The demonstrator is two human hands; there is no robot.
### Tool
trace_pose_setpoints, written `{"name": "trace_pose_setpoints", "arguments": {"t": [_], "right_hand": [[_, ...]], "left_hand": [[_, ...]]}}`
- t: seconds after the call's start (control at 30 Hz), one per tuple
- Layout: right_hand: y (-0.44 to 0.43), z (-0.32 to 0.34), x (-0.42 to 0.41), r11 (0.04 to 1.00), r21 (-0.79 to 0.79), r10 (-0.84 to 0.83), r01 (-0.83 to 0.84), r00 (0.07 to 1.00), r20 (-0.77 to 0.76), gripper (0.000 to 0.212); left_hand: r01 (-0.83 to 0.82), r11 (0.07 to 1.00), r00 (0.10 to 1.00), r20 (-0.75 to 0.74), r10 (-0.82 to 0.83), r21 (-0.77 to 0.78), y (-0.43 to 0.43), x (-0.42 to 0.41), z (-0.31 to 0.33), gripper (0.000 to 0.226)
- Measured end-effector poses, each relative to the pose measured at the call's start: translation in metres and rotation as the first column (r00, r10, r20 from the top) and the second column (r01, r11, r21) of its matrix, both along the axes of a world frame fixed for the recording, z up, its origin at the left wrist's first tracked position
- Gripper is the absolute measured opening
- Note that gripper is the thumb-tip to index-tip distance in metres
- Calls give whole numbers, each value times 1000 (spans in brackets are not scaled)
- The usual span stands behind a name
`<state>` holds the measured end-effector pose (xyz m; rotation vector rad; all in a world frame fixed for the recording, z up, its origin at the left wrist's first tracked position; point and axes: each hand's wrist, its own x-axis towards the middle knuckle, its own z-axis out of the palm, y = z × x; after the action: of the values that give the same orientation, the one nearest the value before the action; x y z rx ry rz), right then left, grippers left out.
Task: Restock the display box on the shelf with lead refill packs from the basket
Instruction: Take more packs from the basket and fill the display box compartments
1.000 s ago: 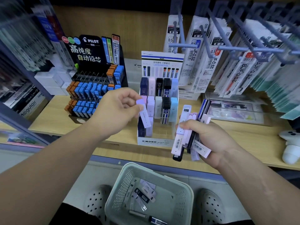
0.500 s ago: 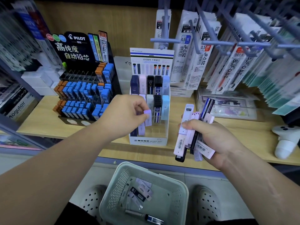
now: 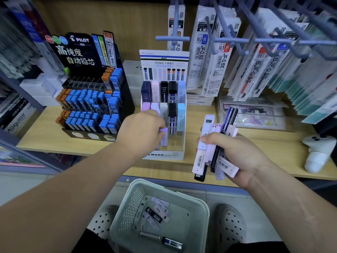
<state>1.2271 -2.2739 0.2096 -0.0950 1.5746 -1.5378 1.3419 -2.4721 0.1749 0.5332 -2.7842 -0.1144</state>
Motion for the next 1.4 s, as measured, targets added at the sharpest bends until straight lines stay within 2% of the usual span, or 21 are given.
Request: {"name": "trace_pose_setpoints", "arguments": {"t": [0.13,0.27,0.33,0.4,0.47,0.5,0.53,0.6,0.63,0.67,0.7,0.87,1.07,1.17,1.23,1.3,1.4], "right_hand": [[1,0,1,1000,2,-13,13,1000,-7,29],[-1,-1,3,1000,19,-1,2,1000,-17,38],[-3,0,4,1000,28,8,-7,1000,-16,36],[-4,2,6,999,41,24,-23,1000,-20,31],[-6,4,8,998,49,51,-49,998,-22,35],[-8,5,9,997,49,65,-64,998,-18,34],[-9,6,11,996,43,82,-81,997,-13,29],[-12,9,15,992,22,127,-127,992,-12,14],[-14,10,17,988,10,154,-154,988,-20,11],[-16,11,20,983,-3,181,-181,983,-31,10],[-17,12,23,978,-11,208,-209,977,-44,11],[-23,12,30,964,-33,262,-263,964,-36,11],[-27,11,28,970,-71,235,-233,971,31,7],[-30,8,26,975,-65,216,-214,976,29,7],[-30,6,24,978,-61,202,-200,979,31,7],[-31,5,23,980,-64,189,-187,982,30,10],[-30,6,22,984,-75,167,-162,984,61,17]], "left_hand": [[-33,995,997,71,40,-90,2,-1,-1,22],[-35,994,997,67,42,-107,2,-2,-4,19],[-40,994,998,45,45,-98,2,-1,-3,20],[-43,999,999,-10,43,-28,3,1,3,16],[-15,986,993,-112,34,166,8,3,15,12],[10,943,984,-174,51,332,14,3,23,11],[32,853,973,-210,92,522,20,3,31,11],[54,554,964,-188,187,831,34,1,43,8],[47,413,965,-148,216,909,39,1,46,8],[39,318,967,-116,227,947,43,0,46,8],[36,265,969,-98,226,964,45,0,45,9],[13,113,960,-44,277,993,36,2,34,8],[90,-121,931,-40,362,989,26,6,40,6],[136,-137,912,-70,405,981,19,7,41,9],[165,-141,910,-96,404,976,15,9,43,19],[192,-180,927,-118,355,965,11,11,45,27],[230,-233,952,-168,257,945,6,15,50,26]]}}
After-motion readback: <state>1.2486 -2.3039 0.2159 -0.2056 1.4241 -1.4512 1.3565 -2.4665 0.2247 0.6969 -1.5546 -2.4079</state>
